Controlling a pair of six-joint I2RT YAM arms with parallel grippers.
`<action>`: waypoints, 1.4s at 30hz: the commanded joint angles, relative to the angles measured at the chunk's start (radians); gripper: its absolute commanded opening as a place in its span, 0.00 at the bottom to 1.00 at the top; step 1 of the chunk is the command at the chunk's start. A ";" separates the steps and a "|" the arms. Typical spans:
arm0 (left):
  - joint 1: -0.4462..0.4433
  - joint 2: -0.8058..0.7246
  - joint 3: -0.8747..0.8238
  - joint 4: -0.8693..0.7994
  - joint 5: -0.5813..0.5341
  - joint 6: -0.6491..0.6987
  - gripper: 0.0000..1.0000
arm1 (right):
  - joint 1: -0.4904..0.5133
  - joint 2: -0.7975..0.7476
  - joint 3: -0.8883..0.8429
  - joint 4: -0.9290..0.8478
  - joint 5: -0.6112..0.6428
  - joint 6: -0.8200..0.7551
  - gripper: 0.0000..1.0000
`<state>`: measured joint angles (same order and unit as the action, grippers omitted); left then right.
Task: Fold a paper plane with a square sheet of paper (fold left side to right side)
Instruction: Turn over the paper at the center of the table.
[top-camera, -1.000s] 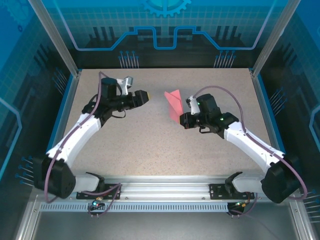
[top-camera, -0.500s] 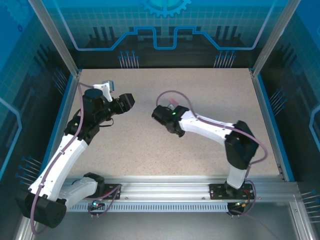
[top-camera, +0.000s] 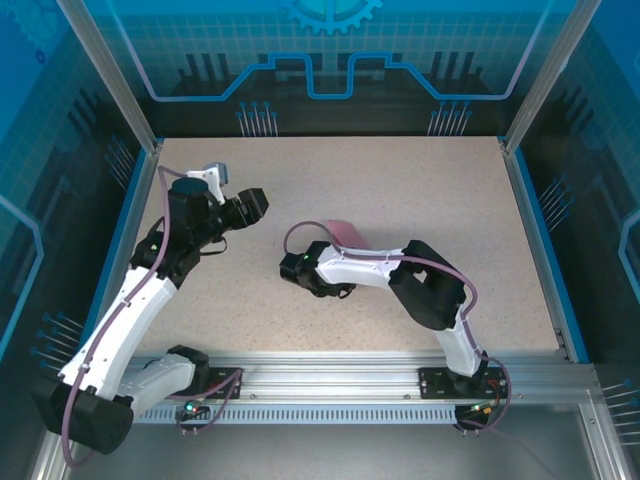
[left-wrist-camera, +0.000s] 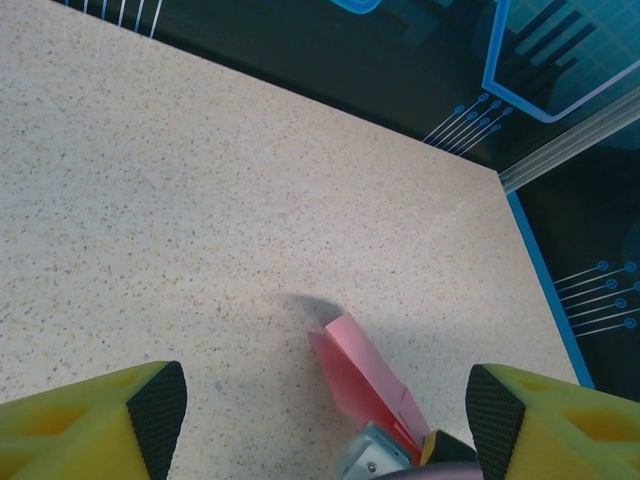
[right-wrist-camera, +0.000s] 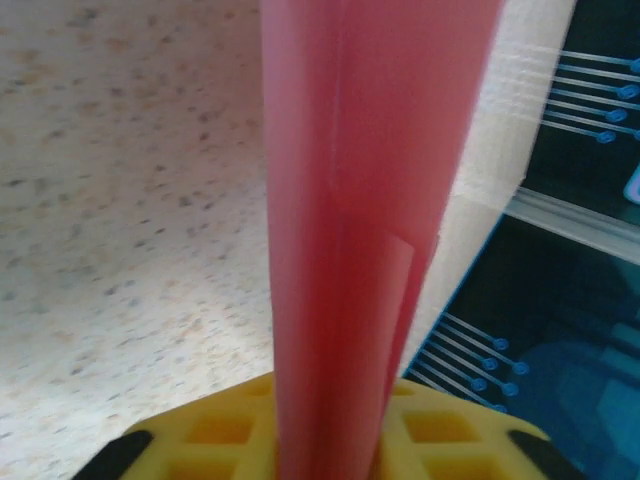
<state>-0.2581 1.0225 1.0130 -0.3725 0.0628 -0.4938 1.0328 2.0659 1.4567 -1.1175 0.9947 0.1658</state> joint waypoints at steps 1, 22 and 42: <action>0.003 0.029 0.032 -0.044 -0.013 0.008 0.78 | 0.009 -0.037 -0.027 0.022 -0.136 -0.040 0.37; -0.026 0.420 -0.024 0.203 0.394 -0.155 0.70 | -0.216 -0.694 -0.395 0.432 -0.729 0.135 1.00; -0.226 0.936 0.193 0.332 0.489 -0.216 0.62 | -0.610 -1.015 -0.806 0.940 -1.133 0.402 1.00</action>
<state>-0.4740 1.9236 1.1660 -0.0620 0.5110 -0.6899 0.4496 1.0737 0.6758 -0.2684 -0.0849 0.5182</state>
